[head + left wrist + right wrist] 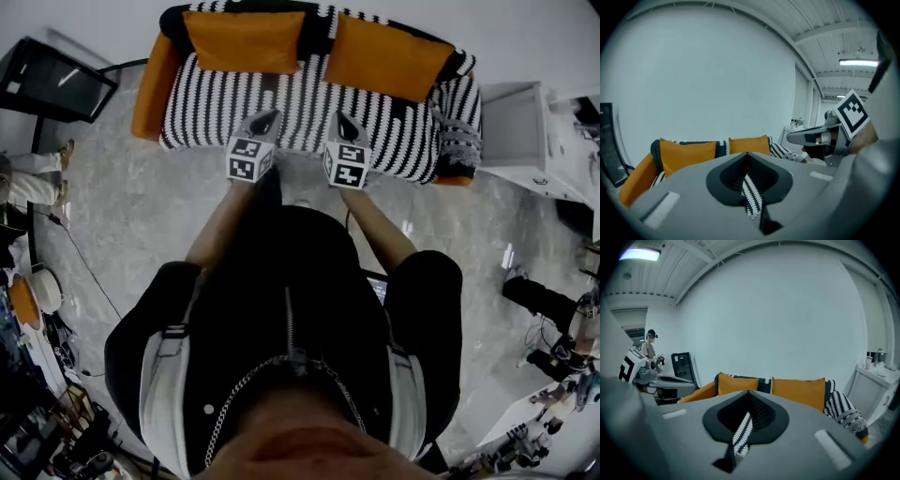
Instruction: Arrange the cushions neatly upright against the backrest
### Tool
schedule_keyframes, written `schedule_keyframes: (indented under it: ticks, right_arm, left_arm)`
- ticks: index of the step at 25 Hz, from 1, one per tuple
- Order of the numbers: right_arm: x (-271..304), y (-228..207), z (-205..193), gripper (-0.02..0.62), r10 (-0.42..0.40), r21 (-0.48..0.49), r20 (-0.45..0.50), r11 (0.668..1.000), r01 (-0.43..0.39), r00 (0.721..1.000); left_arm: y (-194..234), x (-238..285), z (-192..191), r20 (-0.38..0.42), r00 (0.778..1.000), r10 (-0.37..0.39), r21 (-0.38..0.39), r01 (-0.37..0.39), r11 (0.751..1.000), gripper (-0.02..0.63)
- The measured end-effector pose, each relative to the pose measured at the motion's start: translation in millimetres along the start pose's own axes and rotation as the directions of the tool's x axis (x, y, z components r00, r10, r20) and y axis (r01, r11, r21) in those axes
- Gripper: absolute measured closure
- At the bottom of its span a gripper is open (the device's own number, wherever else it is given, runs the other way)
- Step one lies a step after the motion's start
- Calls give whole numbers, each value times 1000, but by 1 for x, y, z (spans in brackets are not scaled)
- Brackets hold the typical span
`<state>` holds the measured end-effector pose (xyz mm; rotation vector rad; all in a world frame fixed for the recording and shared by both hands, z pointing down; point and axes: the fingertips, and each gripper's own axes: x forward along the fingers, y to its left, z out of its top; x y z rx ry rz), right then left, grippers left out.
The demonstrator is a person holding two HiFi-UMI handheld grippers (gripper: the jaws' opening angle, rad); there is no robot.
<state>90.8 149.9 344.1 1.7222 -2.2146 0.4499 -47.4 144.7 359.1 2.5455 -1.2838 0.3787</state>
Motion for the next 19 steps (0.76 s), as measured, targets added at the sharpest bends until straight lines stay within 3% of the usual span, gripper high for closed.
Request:
schedule_keyframes:
  ticks: [12, 19]
  right_arm:
    - [-31, 10, -6, 594, 64, 17, 24, 998, -64, 998]
    - [-33, 6, -5, 594, 55, 12, 26, 998, -56, 998]
  left_arm:
    - [-32, -21, -2, 14, 1000, 15, 18, -15, 1000, 597]
    - [-34, -25, -2, 10, 1000, 12, 21, -13, 1000, 597]
